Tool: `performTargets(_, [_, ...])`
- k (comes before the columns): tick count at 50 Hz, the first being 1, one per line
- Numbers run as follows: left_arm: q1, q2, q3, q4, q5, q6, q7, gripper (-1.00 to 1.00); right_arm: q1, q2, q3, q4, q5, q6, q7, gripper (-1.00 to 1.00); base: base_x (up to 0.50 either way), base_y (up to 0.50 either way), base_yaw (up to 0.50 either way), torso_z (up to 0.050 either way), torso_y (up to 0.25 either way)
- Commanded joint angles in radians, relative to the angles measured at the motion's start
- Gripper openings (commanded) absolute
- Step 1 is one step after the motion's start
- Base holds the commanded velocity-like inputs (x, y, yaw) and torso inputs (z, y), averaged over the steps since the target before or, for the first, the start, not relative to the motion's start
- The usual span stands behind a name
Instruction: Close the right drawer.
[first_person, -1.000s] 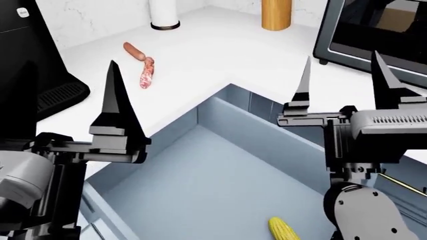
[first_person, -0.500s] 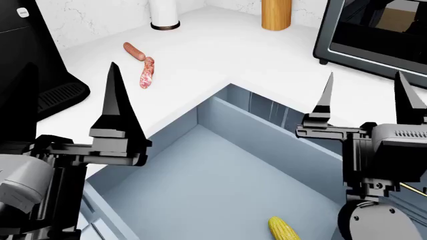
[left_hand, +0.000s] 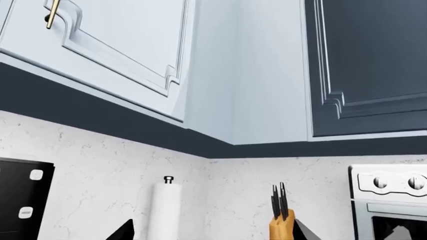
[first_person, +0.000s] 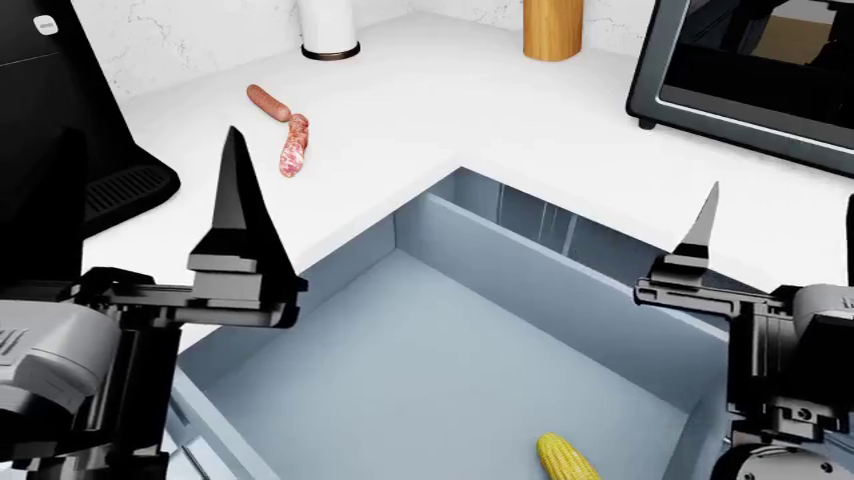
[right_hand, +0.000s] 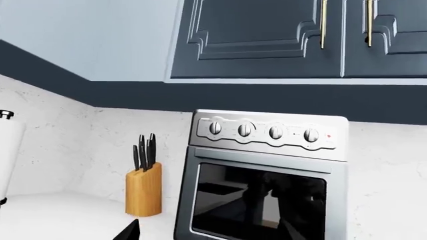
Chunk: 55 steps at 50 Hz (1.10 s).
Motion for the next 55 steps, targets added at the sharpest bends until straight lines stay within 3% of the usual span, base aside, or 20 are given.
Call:
performTargets(1, [0.005,-0.002,0.008,-0.002,0.008,0.007,0.0,1.0,-0.06,0.004,0.043,-0.033,0.008,0.02,0.022,1.0,0.0,0.0,0.0,0.0,0.0])
performTargets(15, [0.003,-0.013,0.009,0.022,-0.006,-0.003,-0.023,1.0,-0.156,-0.012,0.109,-0.032,0.026,-0.011,0.051,1.0,0.0,0.0,0.0,0.0,0.0])
performTargets(35, [-0.027,-0.019,0.027,0.027,-0.023,-0.016,-0.043,1.0,-0.168,-0.039,0.125,-0.012,0.025,0.01,0.093,1.0,0.0,0.0,0.0,0.0,0.0])
performTargets(55, [-0.003,-0.024,0.041,0.007,0.002,0.017,-0.033,1.0,-0.237,-0.082,0.182,0.136,0.076,-0.137,0.088,1.0,0.0,0.0,0.0,0.0,0.0])
